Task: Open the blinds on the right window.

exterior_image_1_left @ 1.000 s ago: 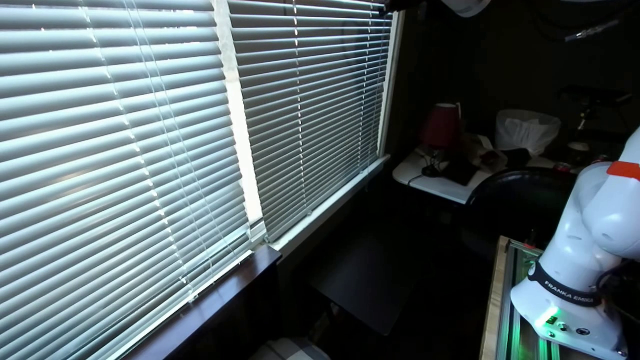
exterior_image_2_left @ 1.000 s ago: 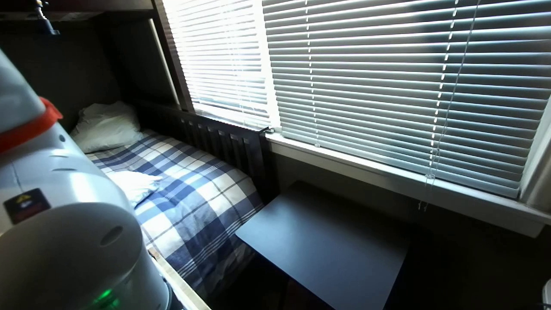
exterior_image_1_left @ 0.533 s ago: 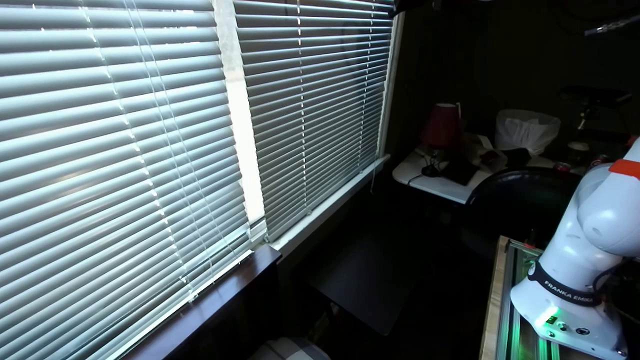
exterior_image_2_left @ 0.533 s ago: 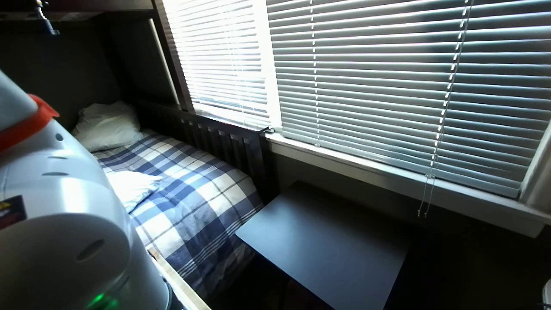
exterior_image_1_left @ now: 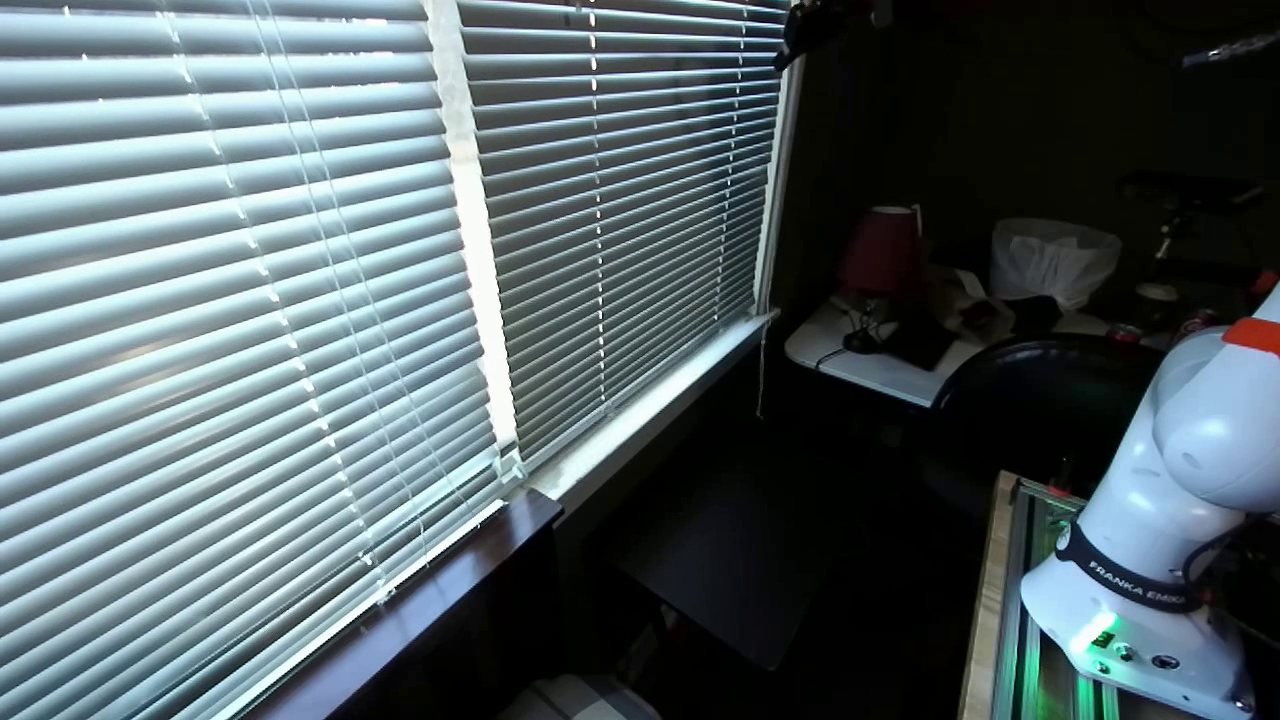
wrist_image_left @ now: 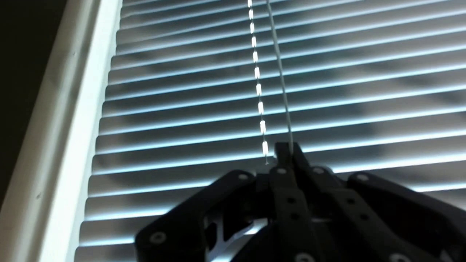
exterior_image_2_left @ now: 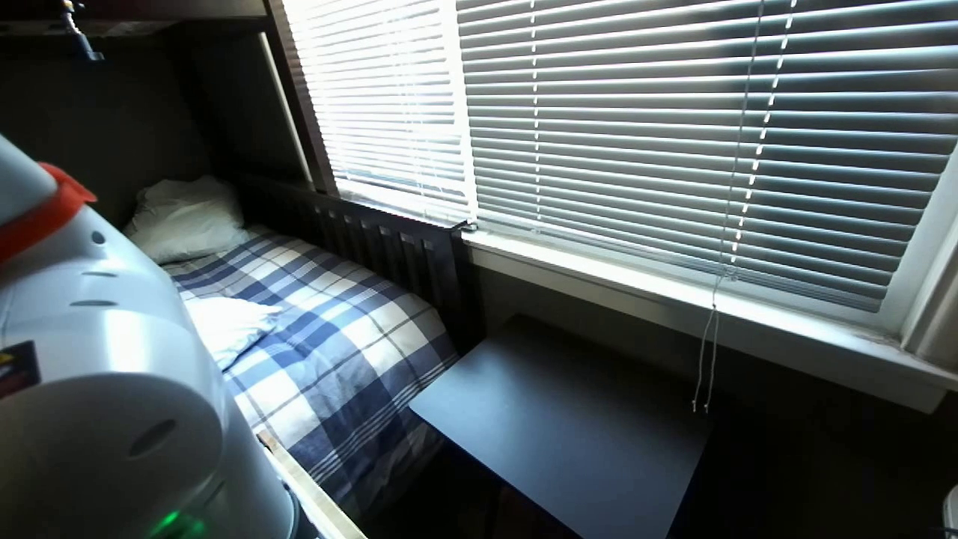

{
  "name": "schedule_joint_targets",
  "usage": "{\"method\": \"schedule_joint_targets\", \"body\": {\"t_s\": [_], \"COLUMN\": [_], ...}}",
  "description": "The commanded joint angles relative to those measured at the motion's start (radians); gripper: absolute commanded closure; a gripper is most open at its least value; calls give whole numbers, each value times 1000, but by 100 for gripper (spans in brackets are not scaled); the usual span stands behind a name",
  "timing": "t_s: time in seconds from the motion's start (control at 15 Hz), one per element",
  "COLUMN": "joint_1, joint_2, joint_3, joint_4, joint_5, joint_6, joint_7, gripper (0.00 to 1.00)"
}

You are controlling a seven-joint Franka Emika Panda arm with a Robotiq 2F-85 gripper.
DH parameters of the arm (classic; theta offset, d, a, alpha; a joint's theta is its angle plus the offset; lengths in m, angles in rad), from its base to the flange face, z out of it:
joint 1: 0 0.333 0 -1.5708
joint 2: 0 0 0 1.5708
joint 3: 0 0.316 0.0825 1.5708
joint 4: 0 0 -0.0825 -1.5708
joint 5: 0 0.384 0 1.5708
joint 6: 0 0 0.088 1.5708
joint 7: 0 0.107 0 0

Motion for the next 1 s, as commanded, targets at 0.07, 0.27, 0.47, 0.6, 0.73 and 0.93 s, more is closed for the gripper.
{"method": "schedule_joint_targets", "body": {"t_s": [0.07,0.27,0.47,0.6,0.73,0.93], "joint_1": [12,34,31,21,9,-8], "joint_2": [-29,-24,-8,12,29,63], "joint_3": [49,76,118,130,135,130], "joint_4": [-103,-140,-207,-258,-315,-392], "joint_5": [-10,7,-47,-85,-137,-203], "joint_6": [-140,-203,-175,-164,-156,-154], "joint_7": [21,14,54,82,117,169], "gripper": [99,99,99,99,99,99]}}
